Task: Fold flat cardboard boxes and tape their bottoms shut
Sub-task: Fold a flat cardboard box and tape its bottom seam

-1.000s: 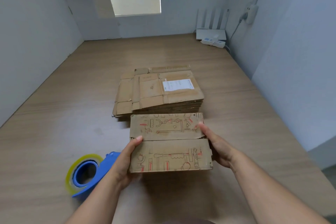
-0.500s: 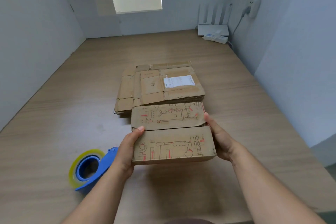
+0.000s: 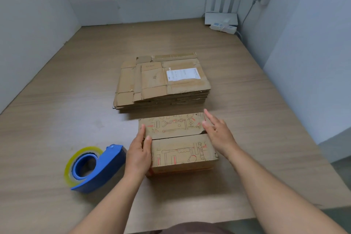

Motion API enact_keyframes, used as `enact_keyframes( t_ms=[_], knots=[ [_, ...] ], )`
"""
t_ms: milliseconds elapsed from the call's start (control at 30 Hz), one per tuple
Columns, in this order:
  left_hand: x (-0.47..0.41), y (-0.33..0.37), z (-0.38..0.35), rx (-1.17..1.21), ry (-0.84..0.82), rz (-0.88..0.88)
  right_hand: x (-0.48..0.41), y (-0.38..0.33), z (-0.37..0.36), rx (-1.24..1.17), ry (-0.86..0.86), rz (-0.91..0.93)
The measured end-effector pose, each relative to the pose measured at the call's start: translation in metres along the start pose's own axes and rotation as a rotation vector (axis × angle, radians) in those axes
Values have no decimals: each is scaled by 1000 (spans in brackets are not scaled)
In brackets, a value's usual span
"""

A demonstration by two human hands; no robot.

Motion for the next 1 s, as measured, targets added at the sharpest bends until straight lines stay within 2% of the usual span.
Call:
enact_keyframes(
  t_ms=[100,133,300,400,500,567,633,700,733,833,1000],
  knots=[
    [-4,-1,2,23,8,5,10,-1,-3,-75,-232,44],
    [-5,-2,2,32,0,6,12,0,-3,-61,-255,51],
    [-8,-11,9,-88,-135,-43,7,-5,-5,-29,-184,74],
    [-19,-7,13,-118,-148,-48,2,-10,-6,-38,-165,74],
    [-26,0,20,-261,-155,-90,0,-12,-7,-44,-149,67],
    [-20,1,33,-335,-63,-153,1,-11,-7,-50,-150,70],
    [-9,-9,53,-421,129,-163,-1,-9,-7,-40,-154,77],
    [2,-26,70,-543,275,-59,-2,-8,-7,-27,-158,84],
    [6,-34,75,-589,284,39,-3,-8,-7,-22,-157,88],
    [7,-46,77,-770,193,221,-3,-8,-6,-13,-146,90],
    [6,-58,80,-849,216,389,-3,-8,-5,7,-148,90]
  ],
)
Point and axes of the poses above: each hand's wrist, its own x-axis away from the middle knuckle, its own z-axis out of the back of the hand, y = z × x, the point moved 1 cm from there along -x, towards the middle knuckle, and after that the axes turned 9 degrees about -y, right-handed, at the moved point
